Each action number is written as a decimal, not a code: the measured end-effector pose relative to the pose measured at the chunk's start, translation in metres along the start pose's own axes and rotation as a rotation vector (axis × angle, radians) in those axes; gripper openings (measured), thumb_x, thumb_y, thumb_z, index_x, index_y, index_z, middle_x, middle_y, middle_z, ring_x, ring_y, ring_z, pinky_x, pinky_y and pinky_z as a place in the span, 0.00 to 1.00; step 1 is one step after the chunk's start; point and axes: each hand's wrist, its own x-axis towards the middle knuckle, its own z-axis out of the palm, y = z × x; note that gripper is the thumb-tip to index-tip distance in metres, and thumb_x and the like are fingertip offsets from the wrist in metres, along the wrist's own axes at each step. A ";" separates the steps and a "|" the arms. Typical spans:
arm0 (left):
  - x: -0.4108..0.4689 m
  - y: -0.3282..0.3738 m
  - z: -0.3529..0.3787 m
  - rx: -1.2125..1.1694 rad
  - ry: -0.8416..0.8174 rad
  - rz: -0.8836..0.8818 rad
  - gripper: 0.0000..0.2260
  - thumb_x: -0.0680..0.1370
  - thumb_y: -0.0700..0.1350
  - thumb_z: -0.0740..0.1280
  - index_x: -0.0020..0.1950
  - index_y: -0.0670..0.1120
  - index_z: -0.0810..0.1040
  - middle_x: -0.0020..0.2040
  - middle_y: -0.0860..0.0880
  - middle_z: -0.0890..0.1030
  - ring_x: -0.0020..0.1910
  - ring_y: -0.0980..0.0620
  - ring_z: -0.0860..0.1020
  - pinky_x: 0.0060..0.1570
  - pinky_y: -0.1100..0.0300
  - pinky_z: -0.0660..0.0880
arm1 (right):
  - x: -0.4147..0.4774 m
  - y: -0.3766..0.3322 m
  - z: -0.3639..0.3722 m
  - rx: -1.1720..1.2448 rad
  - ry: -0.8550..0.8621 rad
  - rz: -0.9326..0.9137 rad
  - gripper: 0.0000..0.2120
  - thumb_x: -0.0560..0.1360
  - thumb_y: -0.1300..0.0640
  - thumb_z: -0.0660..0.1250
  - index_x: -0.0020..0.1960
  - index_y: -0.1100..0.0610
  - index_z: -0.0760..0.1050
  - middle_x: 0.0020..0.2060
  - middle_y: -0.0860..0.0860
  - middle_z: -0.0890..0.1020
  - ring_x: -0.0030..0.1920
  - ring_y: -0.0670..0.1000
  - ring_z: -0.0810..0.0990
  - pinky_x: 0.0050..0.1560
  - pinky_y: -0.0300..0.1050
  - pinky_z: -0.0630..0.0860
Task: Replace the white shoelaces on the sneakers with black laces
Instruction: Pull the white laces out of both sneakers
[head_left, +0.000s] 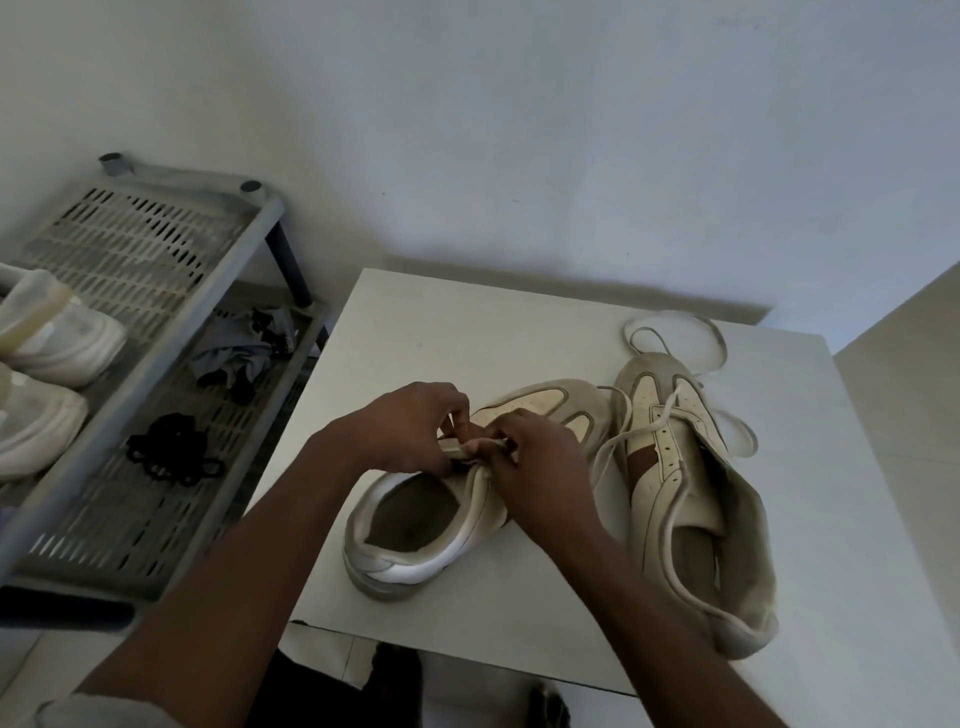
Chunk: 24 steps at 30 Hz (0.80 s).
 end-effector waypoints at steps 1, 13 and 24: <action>0.000 -0.001 -0.001 -0.012 -0.004 0.001 0.15 0.63 0.41 0.75 0.39 0.56 0.72 0.49 0.53 0.77 0.50 0.53 0.76 0.53 0.48 0.75 | 0.002 0.002 -0.002 0.091 0.050 0.078 0.05 0.76 0.57 0.68 0.46 0.56 0.81 0.40 0.50 0.83 0.40 0.47 0.79 0.43 0.45 0.76; 0.003 0.002 0.003 -0.014 -0.008 0.003 0.16 0.64 0.39 0.76 0.38 0.54 0.71 0.47 0.53 0.76 0.48 0.53 0.75 0.51 0.52 0.75 | 0.009 0.015 -0.027 0.047 -0.203 0.031 0.17 0.76 0.54 0.68 0.65 0.48 0.74 0.59 0.46 0.78 0.58 0.47 0.74 0.60 0.50 0.73; 0.002 0.002 0.004 -0.041 -0.033 0.003 0.17 0.64 0.37 0.75 0.38 0.56 0.72 0.53 0.51 0.76 0.54 0.52 0.75 0.53 0.51 0.75 | 0.018 0.033 -0.042 -0.080 0.252 0.038 0.17 0.70 0.72 0.64 0.50 0.55 0.83 0.45 0.53 0.82 0.45 0.53 0.80 0.44 0.45 0.74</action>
